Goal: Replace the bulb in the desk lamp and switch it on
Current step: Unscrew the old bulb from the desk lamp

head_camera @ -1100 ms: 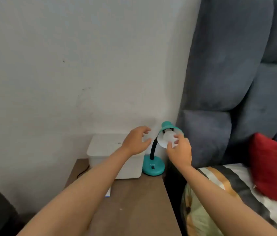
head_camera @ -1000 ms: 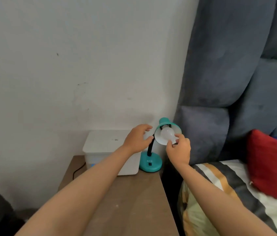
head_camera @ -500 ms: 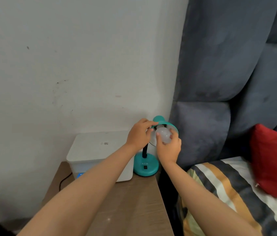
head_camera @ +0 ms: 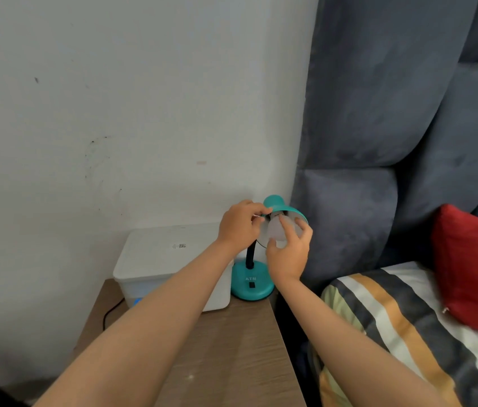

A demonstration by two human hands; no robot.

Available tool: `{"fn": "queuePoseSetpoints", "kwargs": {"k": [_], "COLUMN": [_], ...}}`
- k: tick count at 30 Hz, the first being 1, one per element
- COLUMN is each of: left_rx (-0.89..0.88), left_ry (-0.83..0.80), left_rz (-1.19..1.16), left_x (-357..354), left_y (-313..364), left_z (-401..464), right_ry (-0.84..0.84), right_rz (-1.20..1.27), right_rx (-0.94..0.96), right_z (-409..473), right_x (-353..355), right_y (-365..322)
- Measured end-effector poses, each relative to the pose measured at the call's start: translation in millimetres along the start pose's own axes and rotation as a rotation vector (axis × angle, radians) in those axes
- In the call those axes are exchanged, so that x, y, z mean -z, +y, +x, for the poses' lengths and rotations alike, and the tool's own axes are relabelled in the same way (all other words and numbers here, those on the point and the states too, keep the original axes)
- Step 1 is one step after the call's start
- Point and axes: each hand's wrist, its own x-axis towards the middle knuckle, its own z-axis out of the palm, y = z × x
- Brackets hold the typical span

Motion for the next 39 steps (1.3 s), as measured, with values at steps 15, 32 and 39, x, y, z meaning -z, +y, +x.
{"fn": "queuePoseSetpoints", "kwargs": {"k": [15,32,39], "left_rx": [0.032,0.027,0.025], "left_ry": [-0.019,0.019,0.032], "left_rz": [-0.036,-0.068,-0.089], "left_x": [1.3,-2.7,-3.5], "left_y": [-0.2,-2.0,-4.3], "left_z": [-1.7,-5.1,-5.0], "right_ry": [0.052,0.089,0.073], "right_rz": [0.15,0.413,0.396], "right_rx": [-0.159,-0.543,-0.544], "right_z": [-6.3,-8.9,-3.9], "right_x": [-5.1,-3.6,-4.9], "right_y": [-8.2,-16.3,-16.6]}}
